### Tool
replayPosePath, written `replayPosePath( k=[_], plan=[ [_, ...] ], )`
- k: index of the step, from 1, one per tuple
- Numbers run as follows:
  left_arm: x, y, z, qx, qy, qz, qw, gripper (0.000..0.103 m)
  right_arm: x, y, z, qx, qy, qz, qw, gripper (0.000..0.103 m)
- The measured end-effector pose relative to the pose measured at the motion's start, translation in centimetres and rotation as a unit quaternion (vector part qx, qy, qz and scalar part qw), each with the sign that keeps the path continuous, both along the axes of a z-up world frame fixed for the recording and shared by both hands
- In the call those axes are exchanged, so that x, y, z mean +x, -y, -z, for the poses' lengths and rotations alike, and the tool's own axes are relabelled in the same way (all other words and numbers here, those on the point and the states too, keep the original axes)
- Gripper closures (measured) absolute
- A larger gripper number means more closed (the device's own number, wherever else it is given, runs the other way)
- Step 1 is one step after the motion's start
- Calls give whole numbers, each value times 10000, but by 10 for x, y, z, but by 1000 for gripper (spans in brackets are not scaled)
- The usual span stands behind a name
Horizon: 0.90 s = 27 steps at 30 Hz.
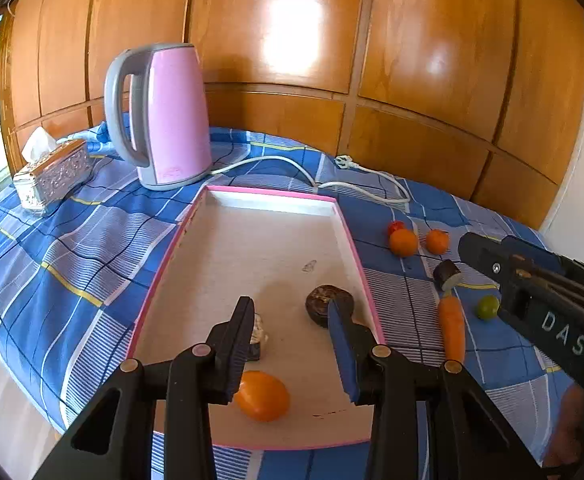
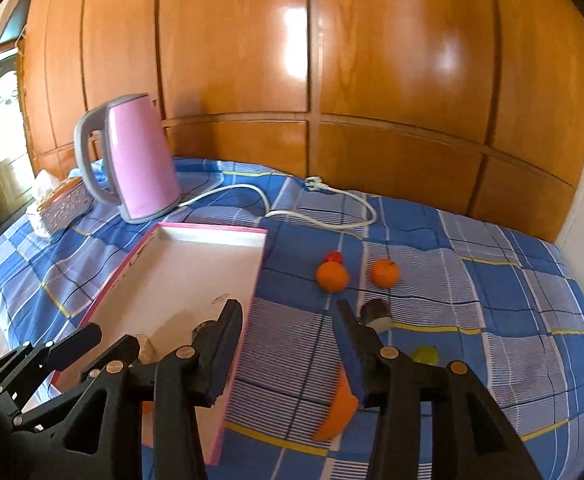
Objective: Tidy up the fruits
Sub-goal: 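Move the left tool toward the carrot while the right tool moves toward the green fruit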
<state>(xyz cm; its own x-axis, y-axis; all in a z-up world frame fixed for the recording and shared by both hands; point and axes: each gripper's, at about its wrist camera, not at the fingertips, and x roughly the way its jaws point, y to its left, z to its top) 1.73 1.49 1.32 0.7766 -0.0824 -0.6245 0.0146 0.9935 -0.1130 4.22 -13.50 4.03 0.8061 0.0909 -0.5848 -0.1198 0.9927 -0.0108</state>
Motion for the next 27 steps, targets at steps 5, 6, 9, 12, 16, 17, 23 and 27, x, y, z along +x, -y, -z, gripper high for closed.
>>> replayPosePath(
  k=[5, 6, 9, 12, 16, 17, 23, 27],
  plan=[
    [-1, 7, 0, 33, -7, 91, 10000, 64, -1, 11, -3, 77, 33, 131, 9999, 55],
    [-1, 9, 0, 41, -10, 110, 9999, 64, -2, 13, -3, 88, 47, 154, 9998, 55],
    [-1, 14, 0, 65, -20, 165, 9998, 64, -2, 17, -4, 129, 62, 197, 9997, 55],
    [-1, 17, -1, 83, -16, 212, 9997, 64, -3, 22, -4, 159, 76, 241, 9996, 55],
    [0, 21, -1, 101, -21, 260, 9996, 64, -3, 27, -5, 191, 93, 280, 9994, 55],
    [0, 22, -1, 106, -26, 270, 9996, 64, -3, 28, -5, 198, 101, 295, 9993, 55],
    [1, 29, -1, 147, -46, 344, 9993, 64, -4, 35, -5, 240, 108, 367, 9990, 55],
    [1, 33, -1, 170, -58, 391, 9991, 64, -4, 39, -6, 274, 119, 408, 9987, 55]
  ],
)
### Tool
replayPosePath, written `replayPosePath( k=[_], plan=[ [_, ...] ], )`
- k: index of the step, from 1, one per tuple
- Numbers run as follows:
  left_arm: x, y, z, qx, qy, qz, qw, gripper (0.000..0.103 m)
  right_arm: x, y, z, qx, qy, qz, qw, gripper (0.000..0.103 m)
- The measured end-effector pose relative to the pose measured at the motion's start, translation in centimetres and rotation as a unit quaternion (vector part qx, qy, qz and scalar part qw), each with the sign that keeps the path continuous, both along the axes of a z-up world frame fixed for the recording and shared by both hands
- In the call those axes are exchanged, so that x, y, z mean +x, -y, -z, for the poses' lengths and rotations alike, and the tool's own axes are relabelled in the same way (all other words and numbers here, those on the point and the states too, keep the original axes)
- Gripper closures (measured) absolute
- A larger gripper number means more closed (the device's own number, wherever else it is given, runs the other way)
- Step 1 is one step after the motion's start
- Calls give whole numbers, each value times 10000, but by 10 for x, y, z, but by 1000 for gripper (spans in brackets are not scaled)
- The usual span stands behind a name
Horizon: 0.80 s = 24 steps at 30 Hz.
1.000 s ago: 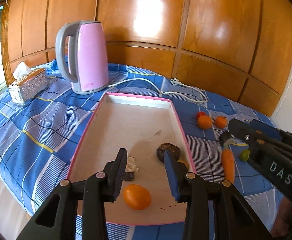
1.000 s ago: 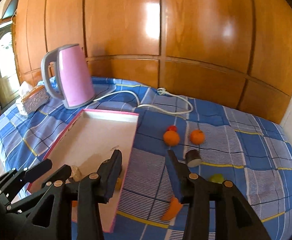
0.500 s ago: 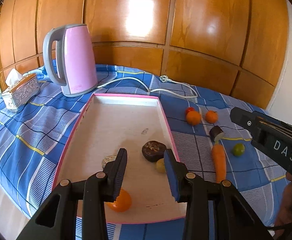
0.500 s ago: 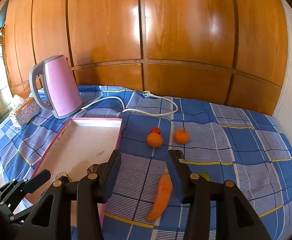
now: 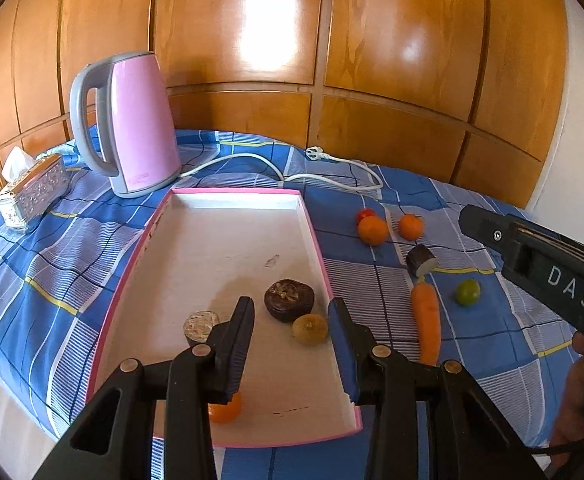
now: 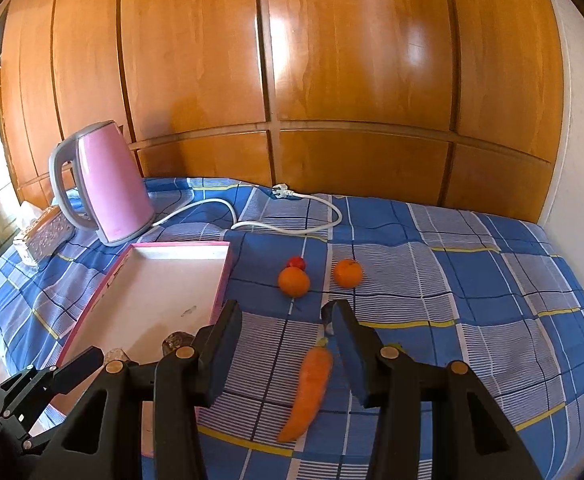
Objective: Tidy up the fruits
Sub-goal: 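Move the left tool toward the carrot while the right tool moves toward the green fruit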
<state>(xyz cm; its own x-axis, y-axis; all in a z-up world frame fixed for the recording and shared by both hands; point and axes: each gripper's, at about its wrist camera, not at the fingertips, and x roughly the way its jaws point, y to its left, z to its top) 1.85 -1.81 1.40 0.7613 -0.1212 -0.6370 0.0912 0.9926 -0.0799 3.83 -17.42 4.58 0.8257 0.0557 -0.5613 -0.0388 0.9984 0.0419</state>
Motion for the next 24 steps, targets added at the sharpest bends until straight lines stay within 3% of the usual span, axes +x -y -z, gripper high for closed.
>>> replayPosePath(
  k=[24],
  plan=[
    [7, 29, 2, 148, -78, 295, 9994, 64, 5, 31, 10, 185, -144, 340, 9991, 55]
  ],
)
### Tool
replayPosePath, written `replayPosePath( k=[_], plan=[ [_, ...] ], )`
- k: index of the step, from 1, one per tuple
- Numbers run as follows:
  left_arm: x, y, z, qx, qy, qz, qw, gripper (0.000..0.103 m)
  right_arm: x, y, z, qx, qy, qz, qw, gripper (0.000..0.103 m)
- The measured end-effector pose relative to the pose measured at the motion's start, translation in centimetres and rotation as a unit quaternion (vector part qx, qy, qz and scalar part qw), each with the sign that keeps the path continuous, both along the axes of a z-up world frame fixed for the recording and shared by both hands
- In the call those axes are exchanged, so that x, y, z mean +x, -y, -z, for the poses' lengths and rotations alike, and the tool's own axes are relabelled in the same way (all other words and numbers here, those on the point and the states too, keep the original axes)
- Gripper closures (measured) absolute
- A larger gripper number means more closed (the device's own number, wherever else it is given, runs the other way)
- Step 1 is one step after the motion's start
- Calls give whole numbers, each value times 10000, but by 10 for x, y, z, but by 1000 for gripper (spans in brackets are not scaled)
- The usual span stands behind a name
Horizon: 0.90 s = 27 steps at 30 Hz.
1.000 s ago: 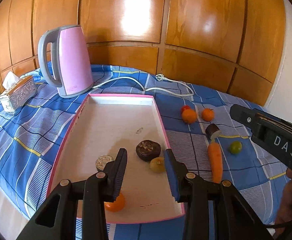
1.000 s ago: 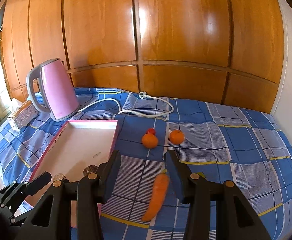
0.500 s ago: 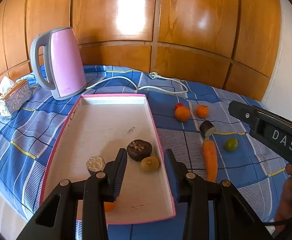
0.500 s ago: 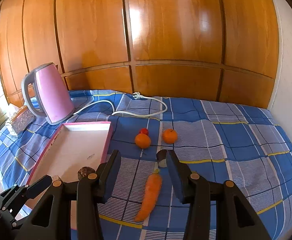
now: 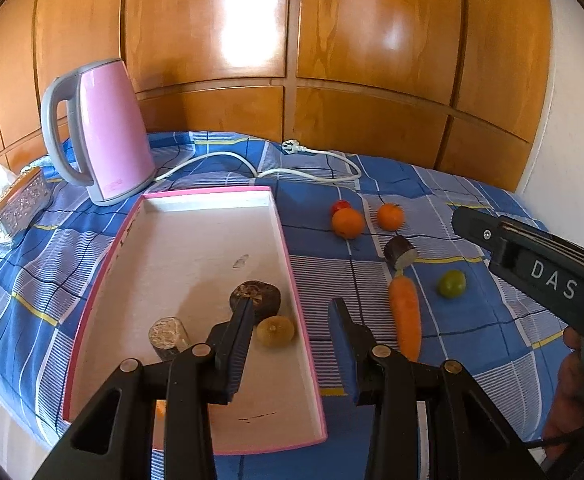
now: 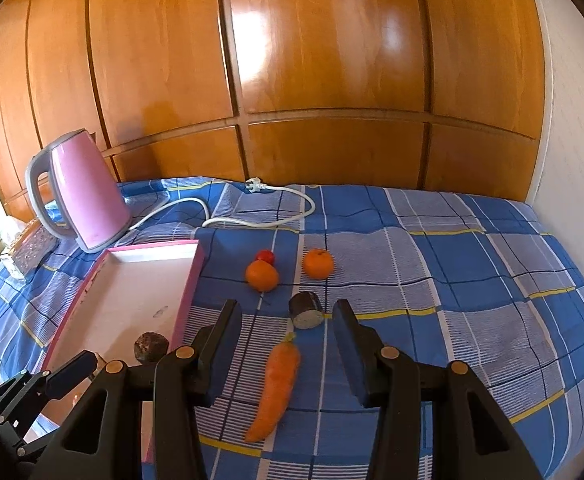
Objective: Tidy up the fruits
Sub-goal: 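Move the left tool toward the carrot while the right tool moves toward the green fruit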
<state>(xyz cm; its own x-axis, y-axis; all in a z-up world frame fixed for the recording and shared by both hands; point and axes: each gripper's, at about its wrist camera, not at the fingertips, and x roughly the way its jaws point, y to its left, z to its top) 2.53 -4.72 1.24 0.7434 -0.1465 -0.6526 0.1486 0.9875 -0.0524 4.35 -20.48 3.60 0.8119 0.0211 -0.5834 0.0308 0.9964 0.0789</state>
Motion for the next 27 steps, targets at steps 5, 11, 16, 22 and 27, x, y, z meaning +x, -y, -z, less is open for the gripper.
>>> replayPosePath(
  k=[5, 11, 16, 22, 27],
  plan=[
    [2, 6, 1, 30, -14, 67, 10000, 64, 2, 7, 3, 29, -43, 87, 9999, 55],
    [6, 16, 1, 58, -32, 159, 9999, 64, 4, 17, 7, 33, -94, 187, 9998, 55],
    [9, 25, 1, 89, -49, 256, 9996, 64, 7, 26, 12, 58, -166, 292, 9994, 55],
    [15, 39, 6, 155, -138, 395, 9990, 64, 11, 39, 21, 90, -279, 398, 9988, 55],
    [22, 51, 14, 160, -261, 517, 9982, 64, 14, 65, 38, 152, -519, 613, 9967, 55]
  ],
)
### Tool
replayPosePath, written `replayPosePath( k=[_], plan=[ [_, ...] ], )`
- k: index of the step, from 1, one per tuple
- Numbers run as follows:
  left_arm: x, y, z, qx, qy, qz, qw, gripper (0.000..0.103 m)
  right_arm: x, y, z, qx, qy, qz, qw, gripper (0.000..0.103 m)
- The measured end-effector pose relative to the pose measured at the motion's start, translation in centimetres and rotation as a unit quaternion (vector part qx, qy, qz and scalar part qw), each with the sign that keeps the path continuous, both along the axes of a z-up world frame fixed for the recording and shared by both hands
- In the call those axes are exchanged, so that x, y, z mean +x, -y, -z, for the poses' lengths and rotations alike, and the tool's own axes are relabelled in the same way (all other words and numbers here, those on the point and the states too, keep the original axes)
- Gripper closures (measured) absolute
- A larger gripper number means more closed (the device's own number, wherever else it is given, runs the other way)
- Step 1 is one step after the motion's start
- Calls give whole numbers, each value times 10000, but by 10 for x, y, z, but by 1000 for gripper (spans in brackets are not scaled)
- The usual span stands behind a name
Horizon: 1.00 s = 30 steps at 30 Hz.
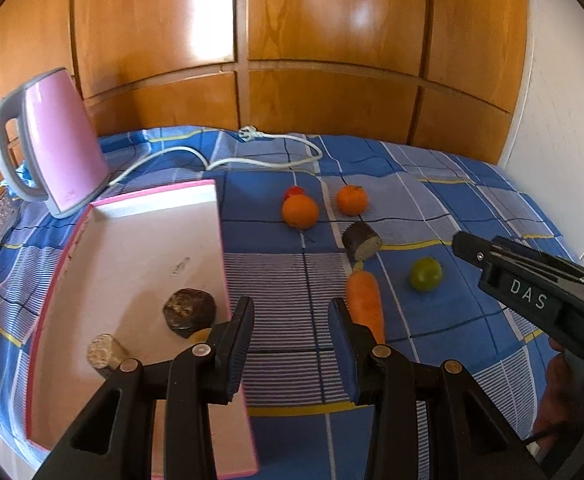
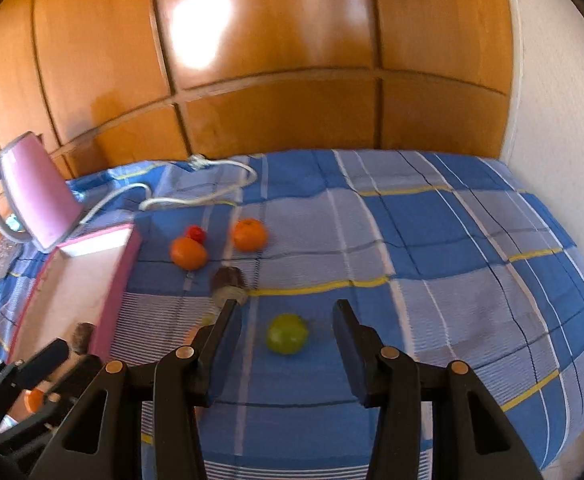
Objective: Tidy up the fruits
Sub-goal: 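Move the left tool toward the carrot while the right tool moves toward the green fruit, then grasp the green fruit with the right tool while the left tool grasps the carrot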
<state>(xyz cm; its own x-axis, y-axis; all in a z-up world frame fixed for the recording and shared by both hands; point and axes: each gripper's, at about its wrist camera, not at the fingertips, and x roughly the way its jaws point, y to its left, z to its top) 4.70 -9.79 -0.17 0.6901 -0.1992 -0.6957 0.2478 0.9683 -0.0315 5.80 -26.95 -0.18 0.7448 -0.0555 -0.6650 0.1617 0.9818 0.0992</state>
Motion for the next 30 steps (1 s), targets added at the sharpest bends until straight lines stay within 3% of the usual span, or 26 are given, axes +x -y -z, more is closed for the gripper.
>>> replayPosePath(
  k=[10, 22, 27, 29, 30],
  plan=[
    [11, 25, 21, -29, -286, 423, 9987, 64, 1, 51, 37, 341, -497, 340, 9976, 55],
    [24, 42, 33, -185, -460, 692, 9964, 57, 26, 35, 38, 1132, -601, -490, 9905, 55],
    [31, 47, 42, -213, -568, 743, 9954, 57, 46, 29, 50, 1258, -921, -635, 9857, 55],
    [34, 48, 44, -246, -622, 726, 9951, 57, 50, 26, 55, 1211, -993, -672, 9854, 59],
    [37, 49, 46, -272, -650, 714, 9950, 57, 51, 24, 54, 1100, -975, -679, 9868, 65]
  ],
)
